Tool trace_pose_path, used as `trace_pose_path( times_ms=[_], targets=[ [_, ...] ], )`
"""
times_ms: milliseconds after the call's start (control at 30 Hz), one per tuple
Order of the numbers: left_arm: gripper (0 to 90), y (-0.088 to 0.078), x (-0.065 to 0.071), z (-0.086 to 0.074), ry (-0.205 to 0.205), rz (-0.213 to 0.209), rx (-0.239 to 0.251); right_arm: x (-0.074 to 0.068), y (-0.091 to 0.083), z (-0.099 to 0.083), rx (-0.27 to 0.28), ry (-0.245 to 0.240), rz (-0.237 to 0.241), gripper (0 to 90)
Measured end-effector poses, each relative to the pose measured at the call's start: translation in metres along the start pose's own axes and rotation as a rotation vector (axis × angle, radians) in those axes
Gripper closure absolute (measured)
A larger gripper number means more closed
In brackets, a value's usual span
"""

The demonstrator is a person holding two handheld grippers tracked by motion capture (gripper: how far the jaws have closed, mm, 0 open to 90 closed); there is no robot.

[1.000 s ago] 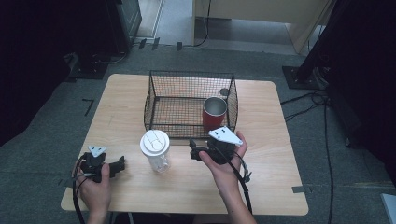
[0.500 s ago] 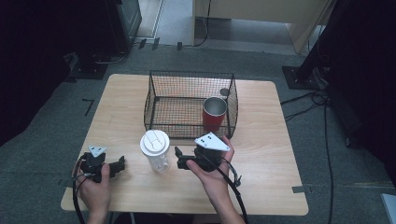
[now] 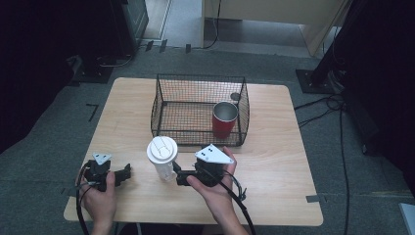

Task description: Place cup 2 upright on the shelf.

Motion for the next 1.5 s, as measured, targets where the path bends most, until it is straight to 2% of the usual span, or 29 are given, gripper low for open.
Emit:
trace_pose_path(
  times_ms=[100,400,700,900,1500],
  targets=[
    [0.0,0.0,0.0,0.0,0.0,0.0,0.0,-0.007,0.001,-0.001,-0.002,-0.002,0.023,0.0],
    [0.0,0.0,0.0,0.0,0.0,0.0,0.0,-0.019,0.011,-0.005,-0.024,-0.005,0.05,0.0],
    [0.0,0.0,0.0,0.0,0.0,0.0,-0.001,-0.032,0.029,-0.008,-0.042,-0.024,0.057,0.0],
    [0.0,0.0,0.0,0.0,0.0,0.0,-0.001,-0.041,0.04,-0.009,-0.053,-0.02,0.064,0.0],
    [0.0,0.0,0.0,0.0,0.0,0.0,-0.001,-0.046,0.069,-0.015,-0.071,-0.027,0.002,0.0]
  ],
)
Point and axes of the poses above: each handheld gripper's, and its own axes: y roughly forward along the jaws, z roughly out of its top, x roughly to its right, the point moved 5 cm from there along y, roughly forward along the jaws, and after that the axes turned 11 degrees about y, right-handed, at the moved point
